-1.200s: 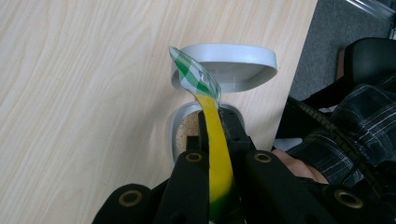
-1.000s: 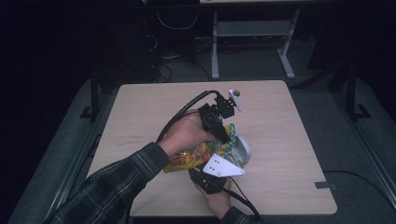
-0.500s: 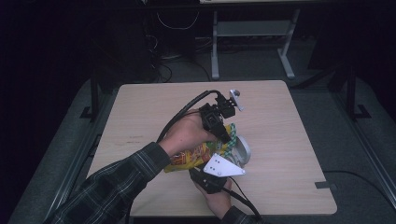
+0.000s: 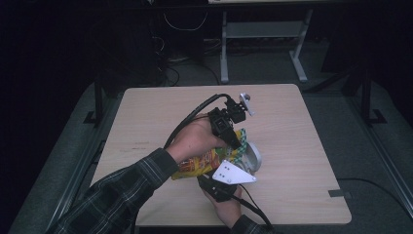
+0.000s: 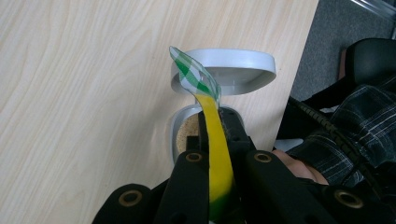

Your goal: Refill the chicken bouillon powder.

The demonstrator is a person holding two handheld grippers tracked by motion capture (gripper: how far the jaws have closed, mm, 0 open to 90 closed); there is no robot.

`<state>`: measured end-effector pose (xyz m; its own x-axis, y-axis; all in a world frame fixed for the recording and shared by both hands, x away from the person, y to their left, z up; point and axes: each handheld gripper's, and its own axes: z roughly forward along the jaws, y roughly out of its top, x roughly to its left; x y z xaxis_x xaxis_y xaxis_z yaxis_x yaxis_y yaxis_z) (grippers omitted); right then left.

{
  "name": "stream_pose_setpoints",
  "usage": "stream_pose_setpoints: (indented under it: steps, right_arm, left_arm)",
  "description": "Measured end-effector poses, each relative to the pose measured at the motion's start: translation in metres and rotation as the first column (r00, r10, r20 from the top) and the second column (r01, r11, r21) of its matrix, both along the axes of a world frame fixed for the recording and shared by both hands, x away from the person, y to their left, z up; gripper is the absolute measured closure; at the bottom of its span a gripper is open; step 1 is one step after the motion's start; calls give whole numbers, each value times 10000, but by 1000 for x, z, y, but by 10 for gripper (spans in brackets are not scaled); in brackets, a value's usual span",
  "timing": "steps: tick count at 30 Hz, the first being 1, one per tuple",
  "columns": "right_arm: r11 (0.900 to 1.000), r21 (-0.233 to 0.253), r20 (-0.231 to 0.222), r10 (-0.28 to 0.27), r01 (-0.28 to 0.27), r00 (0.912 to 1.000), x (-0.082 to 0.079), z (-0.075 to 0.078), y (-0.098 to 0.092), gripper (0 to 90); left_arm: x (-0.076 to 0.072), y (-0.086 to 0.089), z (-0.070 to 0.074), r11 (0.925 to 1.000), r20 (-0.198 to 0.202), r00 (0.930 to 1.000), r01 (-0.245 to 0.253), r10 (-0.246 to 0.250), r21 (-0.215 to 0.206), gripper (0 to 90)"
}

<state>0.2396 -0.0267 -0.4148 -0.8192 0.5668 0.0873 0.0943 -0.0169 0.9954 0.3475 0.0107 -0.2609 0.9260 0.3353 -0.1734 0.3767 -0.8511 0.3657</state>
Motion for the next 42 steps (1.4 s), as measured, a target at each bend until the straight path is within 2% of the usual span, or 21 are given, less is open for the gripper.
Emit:
stream_pose_setpoints:
  steps: [28, 31, 40, 42]
  right_arm:
    - [10000, 23, 55, 75, -76, 10000, 1, 3, 3, 900]
    - [10000, -19, 90, 75, -75, 9999, 1, 4, 2, 899]
    - [9998, -96, 43, 146, -146, 9999, 4, 6, 1, 900]
    - [9999, -56, -5, 155, -155, 9999, 5, 7, 1, 899]
  left_arm:
    - [-1, 4, 5, 9999, 70, 9999, -134, 134, -60, 897]
    - [0, 5, 6, 9999, 101, 9999, -34, 35, -108, 897]
    - [3, 6, 6, 9994, 59, 9998, -199, 201, -285, 897]
    - [5, 5, 6, 9995, 53, 9997, -219, 220, -213, 897]
